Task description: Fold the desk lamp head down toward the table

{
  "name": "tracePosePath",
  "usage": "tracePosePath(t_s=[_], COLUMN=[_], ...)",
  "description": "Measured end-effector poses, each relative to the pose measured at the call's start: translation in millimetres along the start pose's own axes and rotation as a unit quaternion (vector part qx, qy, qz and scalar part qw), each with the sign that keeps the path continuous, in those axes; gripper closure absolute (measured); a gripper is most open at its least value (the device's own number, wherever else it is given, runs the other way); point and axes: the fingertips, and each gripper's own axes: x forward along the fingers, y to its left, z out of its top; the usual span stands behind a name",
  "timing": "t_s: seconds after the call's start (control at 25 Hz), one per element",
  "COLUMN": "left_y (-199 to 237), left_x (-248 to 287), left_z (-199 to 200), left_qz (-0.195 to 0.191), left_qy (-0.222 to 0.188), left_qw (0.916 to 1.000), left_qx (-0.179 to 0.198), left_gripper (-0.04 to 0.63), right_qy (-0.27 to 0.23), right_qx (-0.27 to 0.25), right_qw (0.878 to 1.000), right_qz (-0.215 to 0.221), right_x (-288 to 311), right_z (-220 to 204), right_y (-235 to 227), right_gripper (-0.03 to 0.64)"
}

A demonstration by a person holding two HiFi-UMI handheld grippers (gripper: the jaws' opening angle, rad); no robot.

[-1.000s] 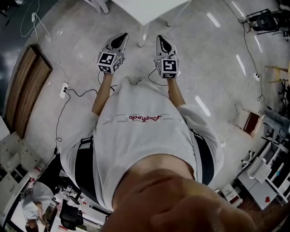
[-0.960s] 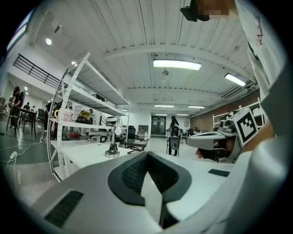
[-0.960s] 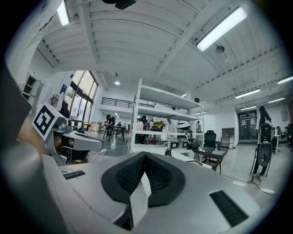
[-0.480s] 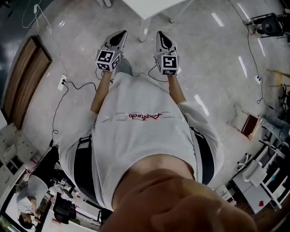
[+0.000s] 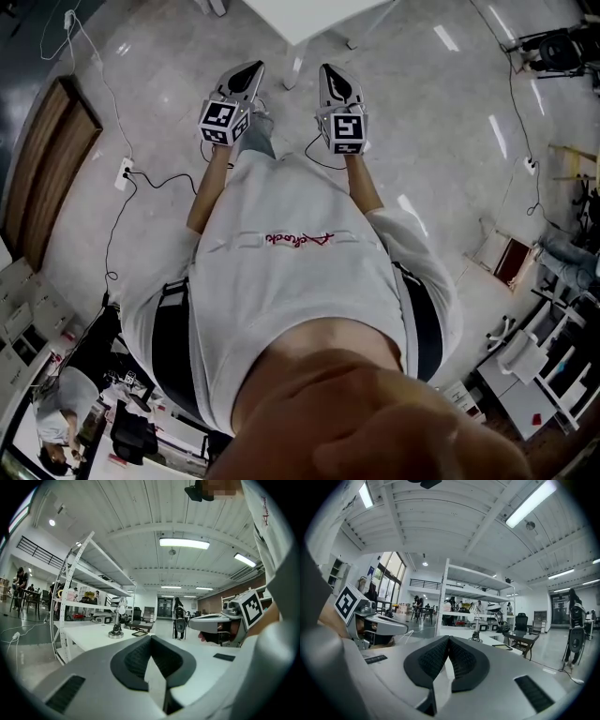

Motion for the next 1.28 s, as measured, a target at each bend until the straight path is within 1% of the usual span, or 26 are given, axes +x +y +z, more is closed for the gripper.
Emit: tracePosePath(t_s=[0.36,0.72,1.0,1.28], left_y=[28.2,79.6,122.9,163.8], left_x=[44.4,96.5,145.4,200.9], left_z=[1.9,7.0,19.5,42.8], left_qz=[-0.008,-0.014,-0.032,-0.058], left_qy=[-0.002,0.002,0.007,0.010], left_qw=[1.0000,0.9998,0.9993,0.9981], left_qx=[-0.004,-0.013,-0.019,-0.015], left_gripper=[0.569,0.571,0.571,0.570], right_qy=[0.010,0.014,0.031,0.026], right_qx=[-0.002,0.001,0.000,-0.001], right_qw=[1.000,1.000,0.999,0.998], right_qz=[0.003,0.004,-0.018,-0.063], right_x=[40.5,107.8,160.8,213.6], right_z=[-7.9,-5.3,-4.9,14.2], right_y=[-18.6,-37.9,-65.7,-112.3], right_gripper=[0.595,0.595,0.595,0.595])
